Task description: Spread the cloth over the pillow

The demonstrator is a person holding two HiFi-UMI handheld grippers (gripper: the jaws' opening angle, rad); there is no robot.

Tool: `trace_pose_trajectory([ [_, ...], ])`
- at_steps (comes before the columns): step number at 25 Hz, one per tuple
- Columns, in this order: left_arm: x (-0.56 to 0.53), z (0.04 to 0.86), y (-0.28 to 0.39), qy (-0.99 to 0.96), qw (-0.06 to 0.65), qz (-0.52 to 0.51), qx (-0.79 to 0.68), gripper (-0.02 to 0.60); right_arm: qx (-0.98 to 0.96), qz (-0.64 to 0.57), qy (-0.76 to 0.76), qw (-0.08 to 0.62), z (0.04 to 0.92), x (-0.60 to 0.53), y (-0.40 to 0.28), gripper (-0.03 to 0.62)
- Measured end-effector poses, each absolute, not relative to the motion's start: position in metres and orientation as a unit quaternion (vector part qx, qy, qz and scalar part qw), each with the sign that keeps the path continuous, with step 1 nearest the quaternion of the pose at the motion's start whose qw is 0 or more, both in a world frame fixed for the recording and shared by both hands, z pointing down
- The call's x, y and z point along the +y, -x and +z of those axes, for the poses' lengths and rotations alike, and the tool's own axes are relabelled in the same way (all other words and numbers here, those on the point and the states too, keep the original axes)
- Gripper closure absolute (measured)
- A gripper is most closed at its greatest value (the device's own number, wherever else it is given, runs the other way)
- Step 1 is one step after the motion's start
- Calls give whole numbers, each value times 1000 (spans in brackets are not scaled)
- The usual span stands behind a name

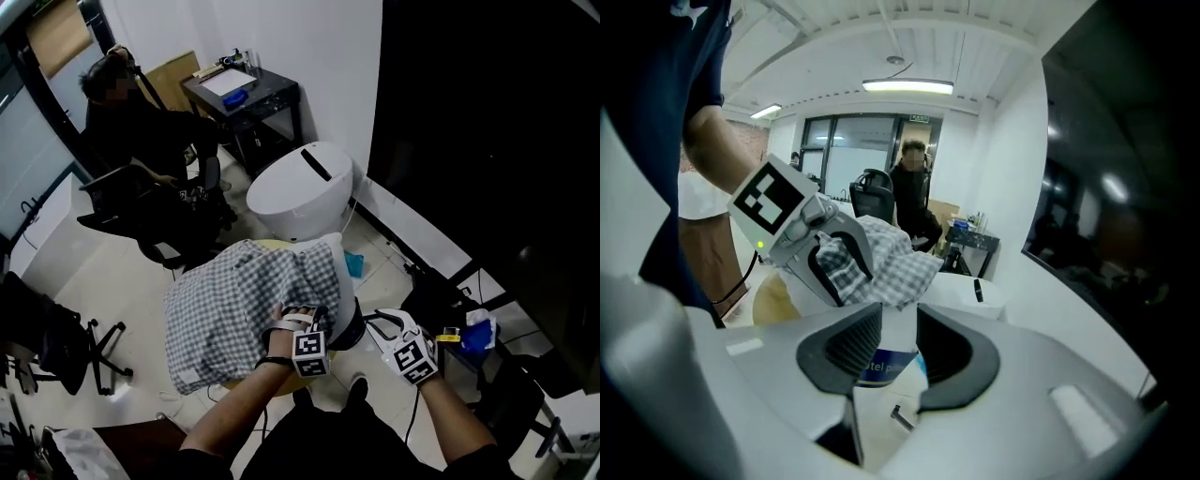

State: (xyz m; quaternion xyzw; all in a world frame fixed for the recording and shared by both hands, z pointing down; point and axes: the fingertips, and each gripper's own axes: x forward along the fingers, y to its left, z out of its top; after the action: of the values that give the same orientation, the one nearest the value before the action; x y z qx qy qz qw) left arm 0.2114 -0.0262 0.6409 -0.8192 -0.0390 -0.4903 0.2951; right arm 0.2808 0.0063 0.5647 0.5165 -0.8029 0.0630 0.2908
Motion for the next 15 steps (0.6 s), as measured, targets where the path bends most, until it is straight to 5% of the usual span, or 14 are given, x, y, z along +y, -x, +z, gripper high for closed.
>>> trace_pose_trajectory([
  [6,-48,609,-206,838,266,-474,45,562,-832,57,-469,292,569,-3,-295,467],
  [15,-118,514,-144,872,165,-408,215,575,-869,26,-407,281,565,-39,-268,467],
])
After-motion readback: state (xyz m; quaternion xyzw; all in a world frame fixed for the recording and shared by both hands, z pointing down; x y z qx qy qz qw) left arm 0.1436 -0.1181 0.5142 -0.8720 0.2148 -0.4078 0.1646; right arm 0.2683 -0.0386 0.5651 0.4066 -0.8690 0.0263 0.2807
